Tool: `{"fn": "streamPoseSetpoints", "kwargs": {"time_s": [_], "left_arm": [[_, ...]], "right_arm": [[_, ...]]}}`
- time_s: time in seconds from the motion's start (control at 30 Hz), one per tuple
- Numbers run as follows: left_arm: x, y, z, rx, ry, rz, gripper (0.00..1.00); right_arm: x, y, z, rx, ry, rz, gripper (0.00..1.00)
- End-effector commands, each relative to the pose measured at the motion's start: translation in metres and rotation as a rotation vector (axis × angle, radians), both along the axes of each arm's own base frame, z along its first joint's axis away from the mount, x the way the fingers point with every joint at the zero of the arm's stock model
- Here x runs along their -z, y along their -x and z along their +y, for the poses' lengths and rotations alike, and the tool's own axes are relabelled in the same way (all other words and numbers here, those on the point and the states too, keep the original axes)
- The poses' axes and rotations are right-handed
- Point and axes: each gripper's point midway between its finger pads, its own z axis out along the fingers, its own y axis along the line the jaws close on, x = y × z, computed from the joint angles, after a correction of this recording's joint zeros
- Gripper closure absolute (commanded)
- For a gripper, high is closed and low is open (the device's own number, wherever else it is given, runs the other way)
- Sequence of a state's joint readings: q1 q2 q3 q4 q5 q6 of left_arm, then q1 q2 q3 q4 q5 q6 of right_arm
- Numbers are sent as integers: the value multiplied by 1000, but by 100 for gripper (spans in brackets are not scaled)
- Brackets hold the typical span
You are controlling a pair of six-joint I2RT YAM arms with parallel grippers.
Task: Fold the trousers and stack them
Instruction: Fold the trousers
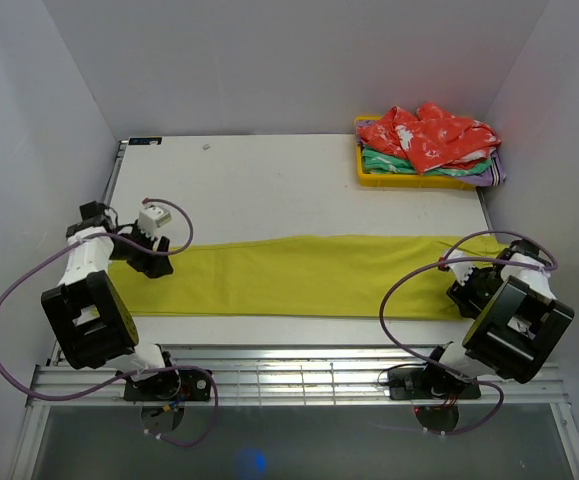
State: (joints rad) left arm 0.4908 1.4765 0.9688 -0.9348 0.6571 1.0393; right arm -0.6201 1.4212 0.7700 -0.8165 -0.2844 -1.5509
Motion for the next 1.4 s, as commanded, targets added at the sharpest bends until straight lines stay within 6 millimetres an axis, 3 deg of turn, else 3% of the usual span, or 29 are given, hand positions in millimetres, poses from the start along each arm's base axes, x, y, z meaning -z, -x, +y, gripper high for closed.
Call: {"fn": "streamPoseSetpoints", "kwargs": {"time_s": [0.0,0.03,0.1,0.13,0.17,0.23,0.27,0.3,0.37,0.4,0.47,0.5,0.53,0.63,0.73,0.83,0.93,1.07,1.1,1.17,1.2,1.27,1.37], "left_arm": [[-69,-55,-60,87,70,-219,24],[-85,-66,-94,164,84,-259,22],[-103,-81,-131,175,141,-272,21],[-113,-85,-171,263,176,-300,20],[-119,-97,-190,286,211,-297,19],[-127,-102,-240,330,309,-259,19],[-119,-113,-258,340,340,-221,19],[-123,-122,-275,355,377,-241,19],[-117,-122,-313,356,449,-172,19],[-102,-130,-327,351,464,-133,19],[-100,-136,-359,355,519,-122,19],[-90,-147,-371,357,529,-113,19],[-83,-144,-386,374,534,-95,19],[-60,-147,-414,357,555,-2,20],[-37,-143,-431,354,567,73,20],[-27,-145,-440,349,566,90,21],[-12,-139,-446,351,586,155,33],[-2,-130,-450,371,591,193,58],[-7,-129,-451,383,600,182,71],[-10,-123,-451,405,608,173,83],[-23,-120,-451,431,623,149,93],[-31,-112,-452,473,619,115,100],[-41,-96,-452,528,608,72,100]], "right_arm": [[14,19,11,-132,61,50,37],[2,12,21,-155,16,6,33],[-22,-2,35,-162,-71,-44,30],[-49,-25,32,-165,-95,-98,27],[-67,-26,53,-132,-228,-99,25],[-91,-44,65,-90,-346,-108,18],[-119,-61,72,-40,-424,-149,17],[-129,-71,77,-17,-463,-156,17],[-144,-95,83,27,-535,-178,17],[-145,-108,87,82,-562,-172,18],[-141,-126,90,136,-594,-158,22],[-141,-142,94,131,-592,-186,23],[-135,-148,99,192,-621,-144,25],[-123,-172,116,244,-648,-106,27],[-105,-188,135,240,-647,-70,24],[-89,-199,155,230,-639,-36,24],[-75,-207,170,194,-630,-13,25],[-70,-212,182,151,-646,8,28],[-70,-211,184,145,-650,17,30],[-73,-209,187,130,-668,26,33],[-74,-205,189,118,-670,36,35],[-78,-197,196,78,-693,59,37],[-77,-176,208,11,-695,106,37]]}}
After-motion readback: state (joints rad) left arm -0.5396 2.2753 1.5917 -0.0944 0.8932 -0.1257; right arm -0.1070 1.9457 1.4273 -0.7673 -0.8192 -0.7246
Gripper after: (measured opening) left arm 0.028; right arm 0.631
